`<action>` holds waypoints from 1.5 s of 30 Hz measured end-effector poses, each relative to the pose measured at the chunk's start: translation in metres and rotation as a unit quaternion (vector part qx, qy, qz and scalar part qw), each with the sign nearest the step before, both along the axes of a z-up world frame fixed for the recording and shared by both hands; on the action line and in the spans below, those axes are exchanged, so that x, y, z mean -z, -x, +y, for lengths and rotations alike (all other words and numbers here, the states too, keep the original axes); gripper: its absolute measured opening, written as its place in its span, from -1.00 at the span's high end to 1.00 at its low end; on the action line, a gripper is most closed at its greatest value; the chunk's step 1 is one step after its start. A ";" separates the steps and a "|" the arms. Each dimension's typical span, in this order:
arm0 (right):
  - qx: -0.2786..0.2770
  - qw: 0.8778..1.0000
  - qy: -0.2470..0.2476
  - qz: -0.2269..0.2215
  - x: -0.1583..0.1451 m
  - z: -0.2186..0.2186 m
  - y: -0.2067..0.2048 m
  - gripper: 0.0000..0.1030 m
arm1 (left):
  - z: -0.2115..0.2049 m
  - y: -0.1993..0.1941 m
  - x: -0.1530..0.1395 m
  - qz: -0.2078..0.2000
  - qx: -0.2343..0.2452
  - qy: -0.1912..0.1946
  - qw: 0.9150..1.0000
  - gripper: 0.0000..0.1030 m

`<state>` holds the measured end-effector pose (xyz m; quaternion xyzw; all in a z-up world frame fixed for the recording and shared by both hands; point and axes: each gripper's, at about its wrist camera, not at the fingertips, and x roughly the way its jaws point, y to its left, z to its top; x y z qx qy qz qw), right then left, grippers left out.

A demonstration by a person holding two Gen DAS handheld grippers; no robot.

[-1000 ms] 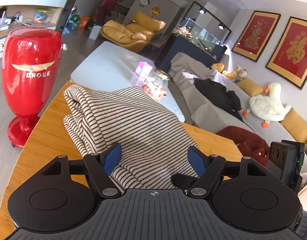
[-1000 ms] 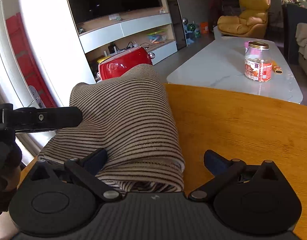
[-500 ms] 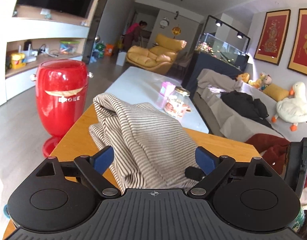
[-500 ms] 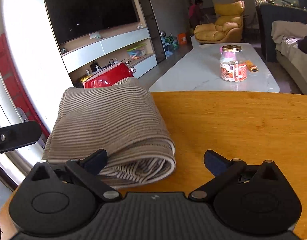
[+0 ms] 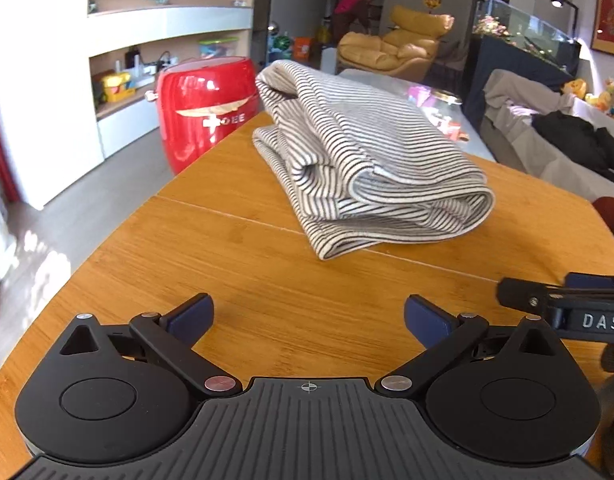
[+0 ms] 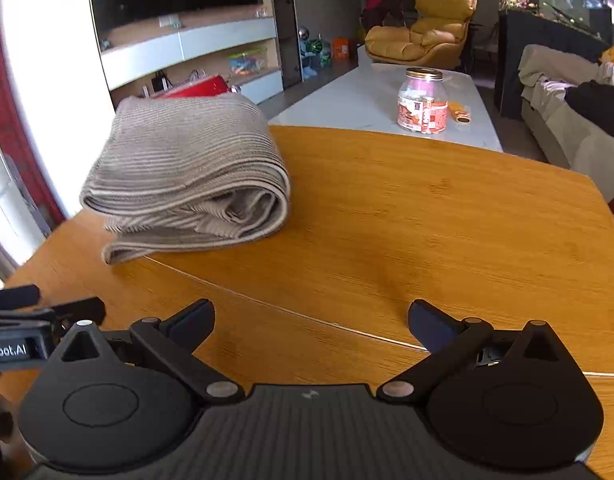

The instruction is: Fold clothes

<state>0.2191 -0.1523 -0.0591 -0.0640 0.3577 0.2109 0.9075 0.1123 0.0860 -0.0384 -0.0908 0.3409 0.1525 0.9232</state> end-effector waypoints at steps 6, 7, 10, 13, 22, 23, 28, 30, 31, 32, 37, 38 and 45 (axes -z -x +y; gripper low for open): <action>-0.023 1.000 0.015 -0.010 0.003 0.000 -0.014 -1.00 | -0.007 -0.018 0.002 0.011 -0.037 -0.035 0.999 -1.00; -0.033 0.999 0.010 -0.015 0.004 0.000 -0.017 -1.00 | -0.008 -0.019 0.002 0.009 -0.051 -0.037 0.998 -1.00; -0.054 0.998 0.002 -0.025 0.007 -0.003 -0.027 -1.00 | -0.016 -0.021 0.000 0.008 -0.081 -0.045 0.996 -1.00; -0.047 0.999 0.003 -0.025 0.008 -0.004 -0.030 -1.00 | -0.014 -0.021 -0.001 0.008 -0.083 -0.040 0.996 -1.00; -0.039 0.999 0.004 -0.027 0.008 0.000 -0.030 -1.00 | -0.013 -0.023 -0.001 0.006 -0.088 -0.037 0.995 -1.00; -0.039 0.999 0.004 -0.027 0.008 0.000 -0.030 -1.00 | -0.013 -0.024 -0.001 0.007 -0.088 -0.037 0.995 -1.00; -0.039 0.999 0.003 -0.027 0.008 -0.001 -0.031 -1.00 | -0.013 -0.026 0.000 0.007 -0.088 -0.037 0.995 -1.00; -0.039 0.999 0.003 -0.027 0.007 -0.002 -0.031 -1.00 | -0.013 -0.026 0.000 0.007 -0.088 -0.037 0.995 -1.00; -0.039 0.999 0.004 -0.027 0.007 -0.001 -0.031 -1.00 | -0.012 -0.026 0.000 0.007 -0.088 -0.036 0.995 -1.00; -0.039 0.999 0.004 -0.027 0.007 -0.001 -0.031 -1.00 | -0.012 -0.026 0.000 0.007 -0.088 -0.036 0.995 -1.00; -0.039 0.999 0.004 -0.027 0.007 -0.002 -0.031 -1.00 | -0.012 -0.026 0.000 0.007 -0.088 -0.037 0.995 -1.00; -0.039 0.999 0.004 -0.027 0.007 -0.002 -0.031 -1.00 | -0.012 -0.026 0.000 0.007 -0.088 -0.037 0.995 -1.00; -0.039 0.999 0.003 -0.027 0.007 -0.002 -0.030 -1.00 | -0.012 -0.026 0.000 0.007 -0.088 -0.037 0.995 -1.00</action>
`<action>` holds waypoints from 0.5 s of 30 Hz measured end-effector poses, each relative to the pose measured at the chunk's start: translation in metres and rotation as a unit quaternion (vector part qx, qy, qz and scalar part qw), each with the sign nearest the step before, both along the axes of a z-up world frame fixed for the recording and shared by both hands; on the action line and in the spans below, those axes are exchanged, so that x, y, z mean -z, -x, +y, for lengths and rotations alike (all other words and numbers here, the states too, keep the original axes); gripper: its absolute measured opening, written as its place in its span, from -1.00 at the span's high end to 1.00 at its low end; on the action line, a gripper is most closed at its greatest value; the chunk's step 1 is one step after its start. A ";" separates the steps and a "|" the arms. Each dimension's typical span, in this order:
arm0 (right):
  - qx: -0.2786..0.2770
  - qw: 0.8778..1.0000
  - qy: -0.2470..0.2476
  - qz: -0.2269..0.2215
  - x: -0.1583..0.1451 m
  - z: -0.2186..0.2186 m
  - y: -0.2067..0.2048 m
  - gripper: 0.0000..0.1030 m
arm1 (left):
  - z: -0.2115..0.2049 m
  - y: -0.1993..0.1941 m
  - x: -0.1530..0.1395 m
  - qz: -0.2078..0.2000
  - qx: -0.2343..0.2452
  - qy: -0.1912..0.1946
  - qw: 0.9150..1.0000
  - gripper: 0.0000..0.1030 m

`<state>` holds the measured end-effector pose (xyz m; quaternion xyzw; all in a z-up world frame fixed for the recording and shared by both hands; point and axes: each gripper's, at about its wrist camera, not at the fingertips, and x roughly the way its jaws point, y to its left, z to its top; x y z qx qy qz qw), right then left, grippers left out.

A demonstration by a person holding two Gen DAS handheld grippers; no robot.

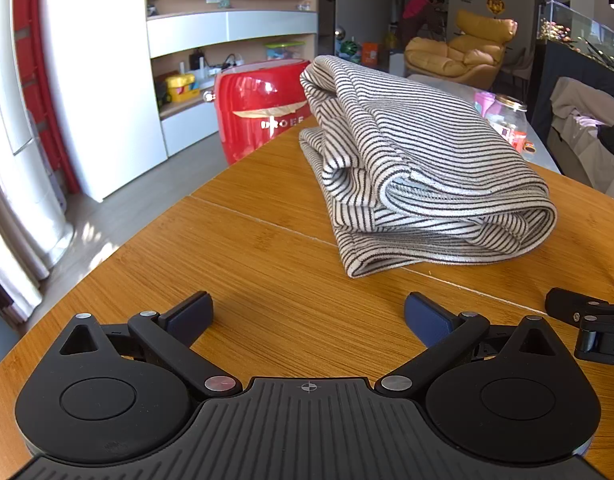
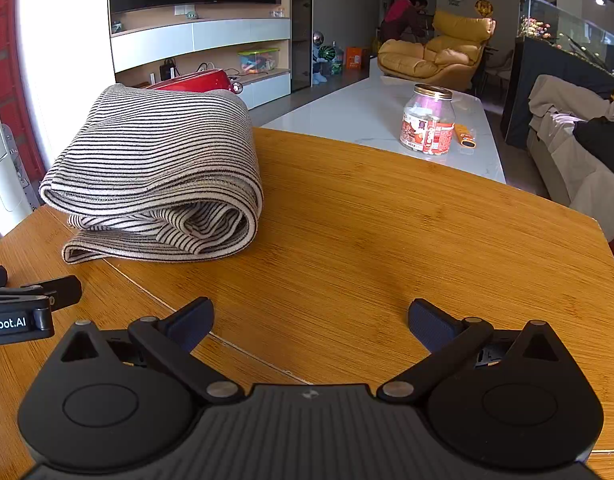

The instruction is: Fold clothes

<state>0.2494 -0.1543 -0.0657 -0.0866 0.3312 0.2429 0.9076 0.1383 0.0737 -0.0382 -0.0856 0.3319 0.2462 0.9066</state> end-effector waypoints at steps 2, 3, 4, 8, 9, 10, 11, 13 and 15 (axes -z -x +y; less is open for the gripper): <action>0.000 1.000 0.000 0.000 0.000 0.000 0.000 -1.00 | 0.000 0.000 0.000 0.000 0.000 0.000 1.000 -1.00; 0.000 1.000 0.000 0.000 0.000 0.000 0.000 -1.00 | 0.000 0.000 0.000 0.000 0.000 0.000 1.000 -1.00; 0.000 1.000 0.000 0.000 0.000 0.000 0.000 -1.00 | 0.000 0.000 0.000 0.000 0.000 0.000 1.000 -1.00; 0.000 1.000 0.000 0.000 0.000 -0.001 0.000 -1.00 | 0.000 0.000 0.000 0.000 0.000 0.000 1.000 -1.00; 0.000 1.000 0.000 0.000 0.000 -0.001 0.000 -1.00 | 0.000 0.000 0.000 0.000 0.000 0.000 1.000 -1.00; 0.000 1.000 0.000 0.000 0.000 -0.001 -0.001 -1.00 | 0.000 0.000 0.000 0.000 0.000 0.000 1.000 -1.00; 0.000 1.000 0.000 0.000 0.000 -0.001 -0.001 -1.00 | 0.000 0.000 0.000 0.000 0.000 0.000 1.000 -1.00; 0.000 1.000 0.000 0.000 0.000 -0.001 -0.001 -1.00 | 0.000 0.000 0.000 0.000 0.000 0.000 1.000 -1.00; 0.000 1.000 0.000 0.000 0.000 -0.001 -0.001 -1.00 | 0.000 0.000 0.000 0.000 0.000 0.000 1.000 -1.00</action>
